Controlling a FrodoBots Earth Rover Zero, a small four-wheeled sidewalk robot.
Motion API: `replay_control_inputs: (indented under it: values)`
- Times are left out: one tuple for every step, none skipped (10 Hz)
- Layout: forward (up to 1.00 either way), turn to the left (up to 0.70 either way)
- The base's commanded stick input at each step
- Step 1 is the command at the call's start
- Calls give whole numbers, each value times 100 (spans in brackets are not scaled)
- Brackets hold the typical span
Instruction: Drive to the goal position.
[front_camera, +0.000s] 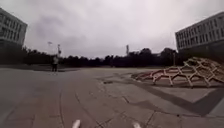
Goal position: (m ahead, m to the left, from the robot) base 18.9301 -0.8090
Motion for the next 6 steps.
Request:
replay_control_inputs:
  values:
    - [70,0]
    - [70,0]
    - [70,0]
    - [70,0]
    - [70,0]
    - [70,0]
